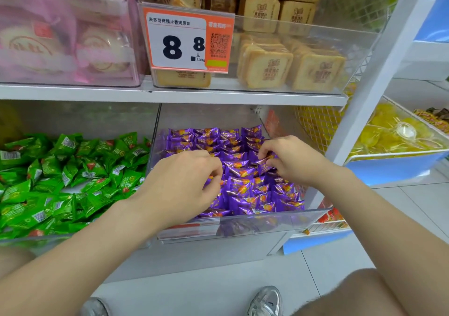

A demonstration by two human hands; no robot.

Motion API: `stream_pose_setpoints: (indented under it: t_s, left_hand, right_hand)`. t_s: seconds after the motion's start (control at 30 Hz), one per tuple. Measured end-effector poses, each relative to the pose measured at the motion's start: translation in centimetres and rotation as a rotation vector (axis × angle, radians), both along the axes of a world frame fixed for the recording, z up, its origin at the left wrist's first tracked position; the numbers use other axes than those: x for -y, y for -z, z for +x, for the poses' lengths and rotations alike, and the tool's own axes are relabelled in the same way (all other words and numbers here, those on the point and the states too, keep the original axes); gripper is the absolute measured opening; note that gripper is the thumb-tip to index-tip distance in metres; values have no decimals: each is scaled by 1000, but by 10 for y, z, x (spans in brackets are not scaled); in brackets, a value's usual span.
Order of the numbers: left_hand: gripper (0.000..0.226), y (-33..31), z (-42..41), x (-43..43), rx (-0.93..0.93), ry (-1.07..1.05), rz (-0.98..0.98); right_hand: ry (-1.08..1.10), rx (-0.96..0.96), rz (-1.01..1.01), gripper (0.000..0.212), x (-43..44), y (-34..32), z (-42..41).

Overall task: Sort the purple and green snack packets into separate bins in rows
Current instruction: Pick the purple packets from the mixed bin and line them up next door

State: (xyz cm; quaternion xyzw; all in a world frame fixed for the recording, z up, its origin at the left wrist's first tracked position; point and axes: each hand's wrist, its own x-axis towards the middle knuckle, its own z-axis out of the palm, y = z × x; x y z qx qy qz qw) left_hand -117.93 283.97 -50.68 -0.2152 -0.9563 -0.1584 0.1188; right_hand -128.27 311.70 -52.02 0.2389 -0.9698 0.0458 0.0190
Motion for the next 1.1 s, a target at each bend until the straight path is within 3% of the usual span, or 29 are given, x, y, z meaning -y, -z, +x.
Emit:
stream_pose_setpoints:
  t_s: [0.33,0.5,0.77,0.97,1.1]
  left_hand:
    - [16,-3,1,0,25,-5,-11]
    - [16,-2,1,1,39,-2,-29]
    - [18,0,2,3,28,13,-11]
    - [23,9,2,7,-69,46,-44]
    - [19,5,8,16,-107,38,-22]
  right_hand:
    - [-57,-51,-98,11,-1,5,-3]
    - [-23,20,-94,12,-3,0,2]
    - [5,-5,-81,25,-3,-5,7]
    - [133,-126,-212,34,7,-20,16]
    - [32,47,-281,24,30,-35,46]
